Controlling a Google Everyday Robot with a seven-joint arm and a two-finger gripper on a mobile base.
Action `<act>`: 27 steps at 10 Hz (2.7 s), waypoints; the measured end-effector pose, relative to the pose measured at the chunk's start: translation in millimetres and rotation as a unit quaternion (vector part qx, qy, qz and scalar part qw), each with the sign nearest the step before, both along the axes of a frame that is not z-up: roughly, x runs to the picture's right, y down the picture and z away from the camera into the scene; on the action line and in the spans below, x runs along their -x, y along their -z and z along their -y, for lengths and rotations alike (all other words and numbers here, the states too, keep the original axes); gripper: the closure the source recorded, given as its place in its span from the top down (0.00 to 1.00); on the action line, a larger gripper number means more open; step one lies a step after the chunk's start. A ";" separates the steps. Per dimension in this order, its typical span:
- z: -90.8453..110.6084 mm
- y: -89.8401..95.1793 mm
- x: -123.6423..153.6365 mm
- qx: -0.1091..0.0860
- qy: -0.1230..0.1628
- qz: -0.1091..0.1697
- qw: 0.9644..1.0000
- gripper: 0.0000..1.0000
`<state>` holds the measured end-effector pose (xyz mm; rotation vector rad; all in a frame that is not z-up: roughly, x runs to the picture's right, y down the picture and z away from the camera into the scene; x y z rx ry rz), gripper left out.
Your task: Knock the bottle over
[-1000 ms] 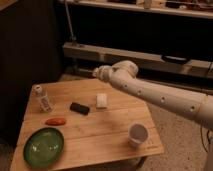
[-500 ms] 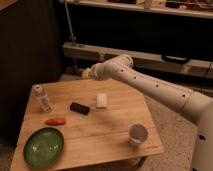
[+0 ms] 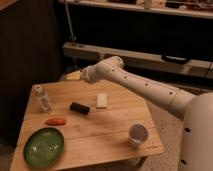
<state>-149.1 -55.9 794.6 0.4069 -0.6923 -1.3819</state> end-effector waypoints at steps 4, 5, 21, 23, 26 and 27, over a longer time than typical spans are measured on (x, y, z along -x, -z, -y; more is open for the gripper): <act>-0.9 5.0 1.6 -0.004 -0.011 0.022 1.000 0.23; 0.4 6.3 0.8 -0.002 -0.015 0.025 1.000 0.13; -30.3 -14.3 85.9 0.063 0.044 0.096 0.992 0.00; -33.5 -10.7 95.9 0.069 0.052 0.111 0.990 0.00; -39.9 -5.9 110.8 0.075 0.067 0.124 0.987 0.00; -40.3 -4.9 115.1 0.075 0.071 0.125 0.987 0.00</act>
